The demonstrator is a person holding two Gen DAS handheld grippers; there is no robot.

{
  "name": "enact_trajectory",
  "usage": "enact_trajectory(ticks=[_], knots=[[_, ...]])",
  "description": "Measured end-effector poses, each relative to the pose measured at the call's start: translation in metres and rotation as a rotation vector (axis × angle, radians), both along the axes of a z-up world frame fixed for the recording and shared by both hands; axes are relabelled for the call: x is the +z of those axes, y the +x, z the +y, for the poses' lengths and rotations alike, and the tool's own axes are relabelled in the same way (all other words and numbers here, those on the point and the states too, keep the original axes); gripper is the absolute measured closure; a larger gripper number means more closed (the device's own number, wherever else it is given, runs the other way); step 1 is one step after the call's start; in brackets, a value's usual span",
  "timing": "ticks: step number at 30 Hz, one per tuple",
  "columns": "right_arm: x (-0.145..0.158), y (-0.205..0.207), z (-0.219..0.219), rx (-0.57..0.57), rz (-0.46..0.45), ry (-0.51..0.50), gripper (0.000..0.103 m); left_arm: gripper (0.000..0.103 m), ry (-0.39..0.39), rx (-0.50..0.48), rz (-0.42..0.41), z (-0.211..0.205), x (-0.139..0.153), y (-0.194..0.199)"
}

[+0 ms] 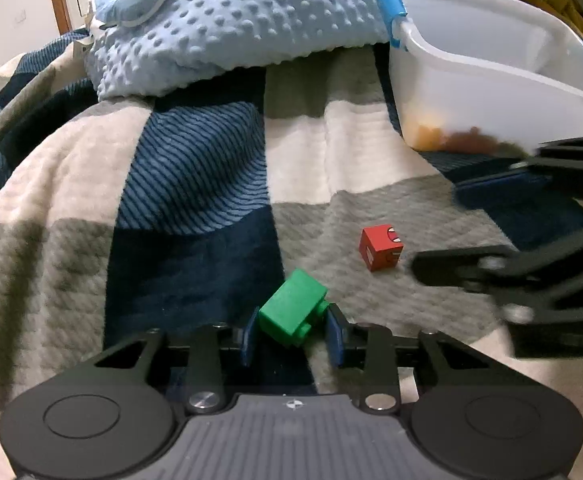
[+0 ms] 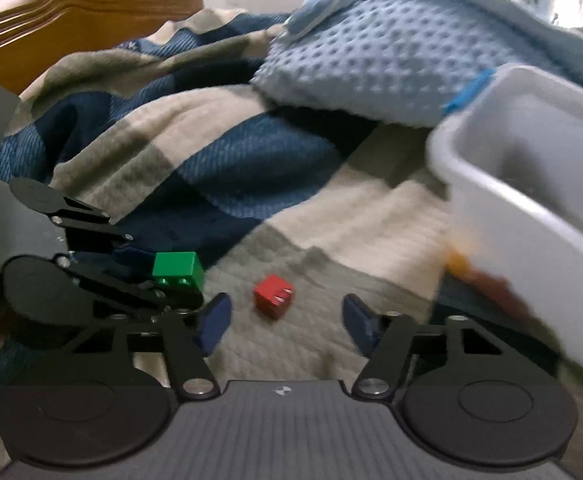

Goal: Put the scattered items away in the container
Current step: 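Grasp the green lego brick with the left tool while the right tool grasps the red brick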

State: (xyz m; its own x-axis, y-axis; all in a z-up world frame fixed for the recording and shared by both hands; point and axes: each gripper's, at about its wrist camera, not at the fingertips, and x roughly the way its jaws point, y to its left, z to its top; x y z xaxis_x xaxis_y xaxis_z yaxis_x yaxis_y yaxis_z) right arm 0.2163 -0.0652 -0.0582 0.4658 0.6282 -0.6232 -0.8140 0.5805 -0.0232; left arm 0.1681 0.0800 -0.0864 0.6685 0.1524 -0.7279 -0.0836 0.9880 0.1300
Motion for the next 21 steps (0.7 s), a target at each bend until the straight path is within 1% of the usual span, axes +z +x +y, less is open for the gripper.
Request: enact_trajectory(ticks=[1, 2, 7, 8, 9, 10, 12, 15, 21], knots=[[-0.002, 0.002, 0.005, 0.002, 0.012, -0.002, 0.05, 0.065, 0.009, 0.0, 0.001, -0.002, 0.0, -0.001], [-0.005, 0.005, 0.01, 0.0, 0.025, -0.003, 0.052, 0.065, 0.017, 0.0, 0.001, -0.004, 0.0, -0.001], [-0.02, 0.019, 0.026, -0.04, 0.093, -0.008, 0.052, 0.065, 0.009, 0.025, 0.0, -0.007, 0.001, -0.004], [-0.024, 0.021, 0.027, -0.047, 0.104, -0.01, 0.055, 0.065, 0.013, 0.028, 0.0, -0.008, 0.001, -0.005], [-0.026, 0.022, 0.028, -0.053, 0.109, -0.016, 0.07, 0.065, 0.017, 0.03, 0.0, -0.01, 0.001, -0.005], [-0.026, 0.023, 0.027, -0.058, 0.107, -0.016, 0.074, 0.065, 0.018, 0.031, -0.001, -0.01, 0.002, -0.006], [-0.025, 0.022, 0.022, -0.059, 0.107, -0.005, 0.074, 0.065, 0.024, 0.031, -0.005, -0.013, 0.003, -0.008], [-0.019, 0.018, 0.013, -0.075, 0.077, -0.01, 0.074, 0.065, 0.034, 0.038, -0.009, -0.017, 0.005, -0.012], [-0.001, 0.009, -0.021, -0.126, 0.043, -0.004, 0.074, 0.065, 0.058, 0.025, -0.033, -0.035, 0.018, -0.019]])
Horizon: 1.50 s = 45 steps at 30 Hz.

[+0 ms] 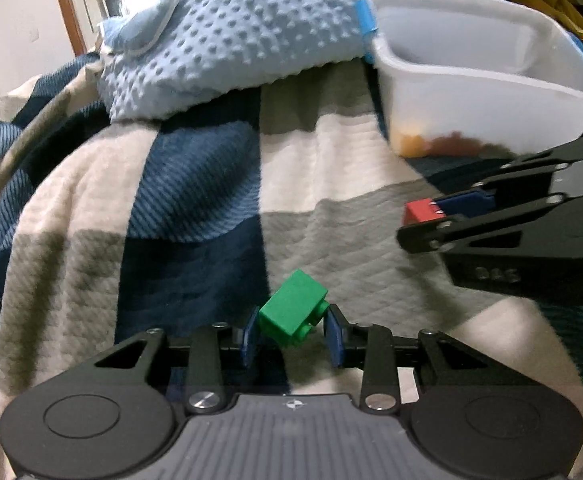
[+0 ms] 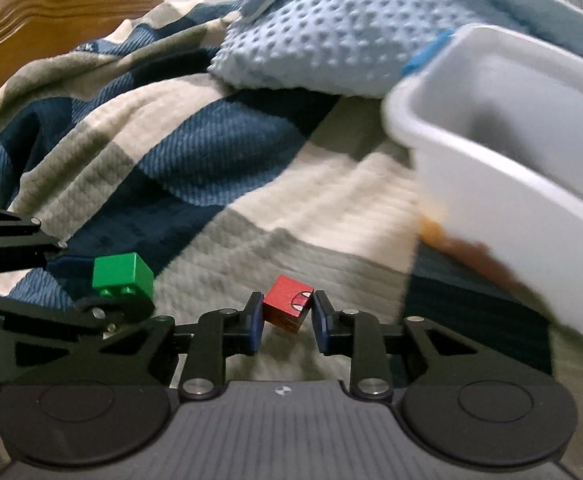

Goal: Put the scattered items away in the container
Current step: 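Grasp the green lego brick with the left tool while the right tool grasps the red brick, then carry the green and red bricks over the white bin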

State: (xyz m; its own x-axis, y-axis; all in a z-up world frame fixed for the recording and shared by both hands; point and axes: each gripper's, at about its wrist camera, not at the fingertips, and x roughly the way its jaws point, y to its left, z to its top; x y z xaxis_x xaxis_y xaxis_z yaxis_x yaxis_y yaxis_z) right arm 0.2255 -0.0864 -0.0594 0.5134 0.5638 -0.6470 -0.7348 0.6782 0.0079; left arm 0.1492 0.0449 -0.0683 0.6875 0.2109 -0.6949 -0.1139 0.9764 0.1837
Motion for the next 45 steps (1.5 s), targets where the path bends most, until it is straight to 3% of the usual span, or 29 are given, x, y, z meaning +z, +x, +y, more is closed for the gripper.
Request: enact_trajectory(ticks=[20, 27, 35, 45], knots=[[0.071, -0.05, -0.114, -0.063, -0.197, 0.038, 0.074, 0.065, 0.05, -0.126, -0.127, -0.103, 0.075, -0.008], [0.103, -0.037, -0.14, -0.13, -0.268, 0.094, 0.074, 0.064, 0.015, -0.154, -0.188, -0.12, 0.11, 0.014], [0.118, -0.008, -0.162, -0.205, -0.278, 0.141, 0.074, 0.064, -0.006, -0.155, -0.234, -0.125, 0.139, 0.054], [0.112, 0.036, -0.161, -0.226, -0.25, 0.112, 0.074, 0.064, 0.032, -0.177, -0.212, -0.139, 0.135, 0.105]])
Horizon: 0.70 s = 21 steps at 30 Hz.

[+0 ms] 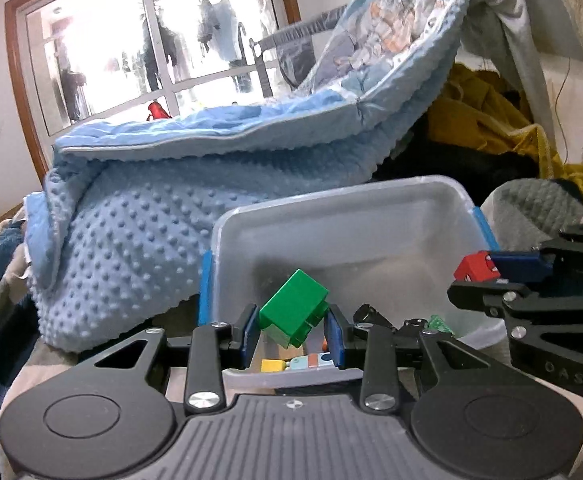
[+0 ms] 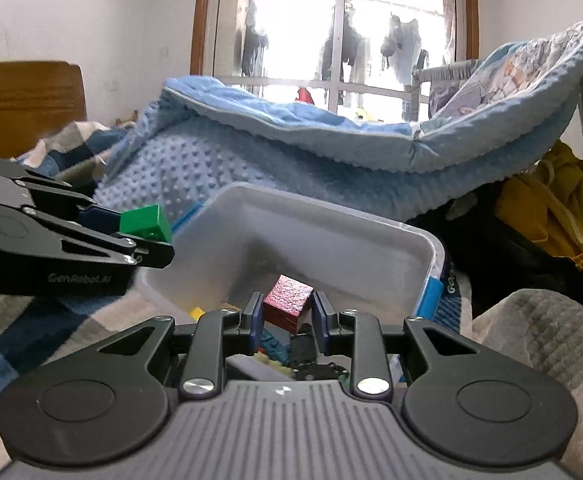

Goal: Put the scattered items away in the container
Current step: 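Carry the green and red bricks over the white bin, then open both tools to drop the green and red bricks into the bin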

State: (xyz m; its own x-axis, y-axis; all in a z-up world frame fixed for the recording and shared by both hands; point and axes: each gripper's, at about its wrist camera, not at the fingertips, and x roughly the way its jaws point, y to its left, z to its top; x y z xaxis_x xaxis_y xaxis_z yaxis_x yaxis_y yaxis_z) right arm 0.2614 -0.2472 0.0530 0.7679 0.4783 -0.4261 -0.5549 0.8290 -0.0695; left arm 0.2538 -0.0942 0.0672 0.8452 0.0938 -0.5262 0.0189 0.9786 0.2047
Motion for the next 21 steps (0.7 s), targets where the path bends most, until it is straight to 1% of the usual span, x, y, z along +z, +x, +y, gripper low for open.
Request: enact_trajectory(ticks=[2, 5, 9, 12, 14, 15, 16, 19, 20, 21], knots=[[-0.003, 0.012, -0.002, -0.015, 0.019, -0.005, 0.074, 0.064, 0.006, -0.004, 0.009, -0.002, -0.005, 0.009], [-0.007, 0.028, -0.005, -0.032, 0.047, 0.0, 0.074, 0.064, -0.005, -0.001, 0.028, -0.003, -0.013, 0.024], [-0.015, 0.044, -0.008, -0.027, 0.097, -0.008, 0.074, 0.064, -0.006, -0.011, 0.05, -0.007, -0.023, 0.039], [-0.019, 0.053, -0.007, -0.028, 0.125, -0.02, 0.071, 0.064, 0.0, -0.015, 0.062, -0.011, -0.028, 0.048], [-0.021, 0.056, -0.008, -0.032, 0.134, -0.025, 0.063, 0.064, -0.002, -0.018, 0.059, -0.013, -0.029, 0.052], [-0.021, 0.056, -0.009, -0.032, 0.133, -0.021, 0.051, 0.063, -0.004, -0.021, 0.057, -0.015, -0.029, 0.053], [-0.021, 0.056, -0.01, -0.032, 0.13, -0.016, 0.041, 0.059, -0.003, -0.024, 0.057, -0.016, -0.029, 0.053], [-0.019, 0.052, -0.014, -0.035, 0.105, -0.007, 0.039, 0.039, 0.006, -0.026, 0.05, -0.019, -0.029, 0.052], [-0.018, 0.05, -0.015, -0.035, 0.1, -0.006, 0.039, 0.035, 0.01, -0.023, 0.042, -0.02, -0.028, 0.05], [-0.018, 0.049, -0.016, -0.037, 0.097, -0.005, 0.039, 0.035, 0.011, -0.024, 0.035, -0.021, -0.028, 0.049]])
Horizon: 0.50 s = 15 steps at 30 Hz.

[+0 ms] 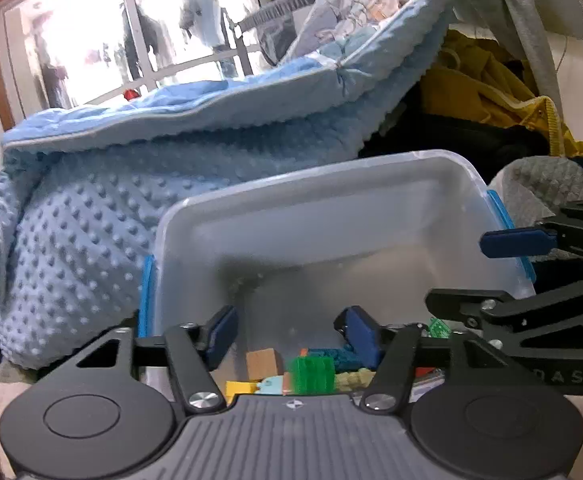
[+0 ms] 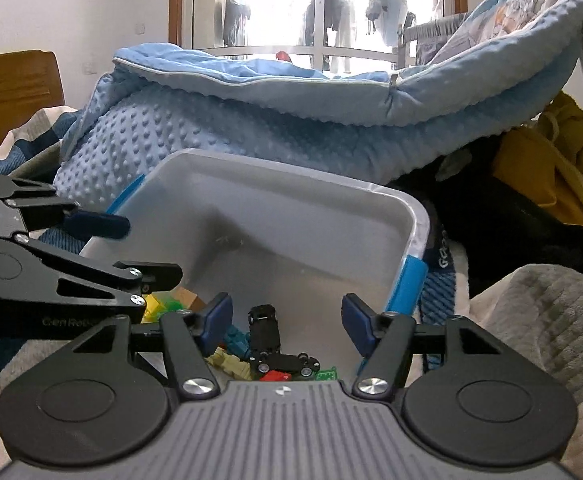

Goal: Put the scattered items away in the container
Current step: 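Open both tools to drop the green and red bricks into the bin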

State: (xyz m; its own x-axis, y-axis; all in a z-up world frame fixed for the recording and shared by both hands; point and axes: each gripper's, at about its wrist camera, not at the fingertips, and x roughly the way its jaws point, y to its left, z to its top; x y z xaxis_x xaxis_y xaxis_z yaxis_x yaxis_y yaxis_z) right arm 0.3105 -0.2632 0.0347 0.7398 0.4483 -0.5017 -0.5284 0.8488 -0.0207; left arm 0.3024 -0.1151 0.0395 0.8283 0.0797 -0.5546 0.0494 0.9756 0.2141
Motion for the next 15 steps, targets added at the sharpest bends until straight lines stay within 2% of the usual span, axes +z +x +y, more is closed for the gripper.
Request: enact_trajectory(ticks=[4, 8, 12, 15], knots=[[0.001, -0.007, -0.006, -0.003, -0.005, 0.01, 0.038, 0.027, -0.01, -0.005, -0.007, -0.002, 0.004, -0.007], [0.002, -0.02, -0.012, 0.005, -0.019, 0.008, 0.037, 0.026, 0.0, -0.012, -0.042, -0.007, 0.009, -0.021], [0.005, -0.034, -0.019, 0.0, -0.037, 0.008, 0.035, 0.022, 0.046, 0.012, -0.101, -0.014, 0.015, -0.039], [0.005, -0.046, -0.026, -0.007, -0.029, 0.023, 0.035, 0.021, 0.11, 0.022, -0.095, -0.021, 0.018, -0.047]])
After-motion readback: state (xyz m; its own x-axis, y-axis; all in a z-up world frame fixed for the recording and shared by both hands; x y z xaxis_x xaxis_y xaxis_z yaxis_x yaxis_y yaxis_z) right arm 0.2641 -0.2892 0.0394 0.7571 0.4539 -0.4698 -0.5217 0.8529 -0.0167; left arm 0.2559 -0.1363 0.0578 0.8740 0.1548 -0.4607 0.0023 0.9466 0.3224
